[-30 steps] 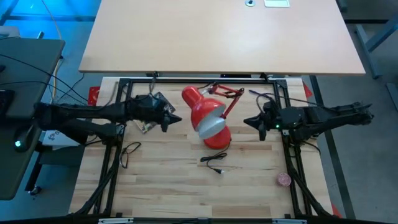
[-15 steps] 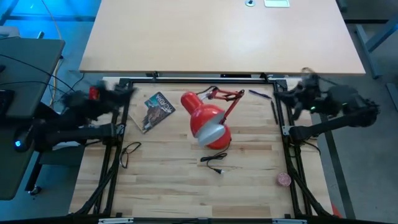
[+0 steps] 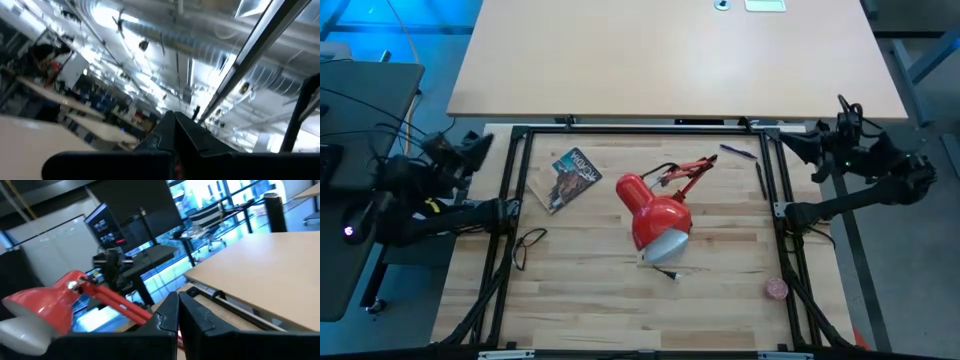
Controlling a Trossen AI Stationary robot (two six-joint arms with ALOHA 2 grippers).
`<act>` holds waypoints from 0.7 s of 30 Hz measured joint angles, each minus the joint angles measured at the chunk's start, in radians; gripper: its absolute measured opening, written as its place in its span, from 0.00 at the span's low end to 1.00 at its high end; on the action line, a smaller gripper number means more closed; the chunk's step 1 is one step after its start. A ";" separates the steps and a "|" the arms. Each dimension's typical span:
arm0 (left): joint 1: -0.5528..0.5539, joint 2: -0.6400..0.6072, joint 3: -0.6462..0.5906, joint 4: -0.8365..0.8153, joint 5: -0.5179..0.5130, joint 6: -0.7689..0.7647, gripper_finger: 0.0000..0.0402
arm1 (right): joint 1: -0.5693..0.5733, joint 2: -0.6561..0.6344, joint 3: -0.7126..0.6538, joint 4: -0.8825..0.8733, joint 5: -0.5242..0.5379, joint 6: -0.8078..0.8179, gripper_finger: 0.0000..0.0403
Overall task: Screw lightbulb
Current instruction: Insert the lightbulb into the red lamp
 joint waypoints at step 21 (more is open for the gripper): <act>0.000 0.152 -0.003 0.053 -0.021 -0.103 0.00 | 0.000 -0.021 0.000 -0.004 -0.250 -0.076 0.00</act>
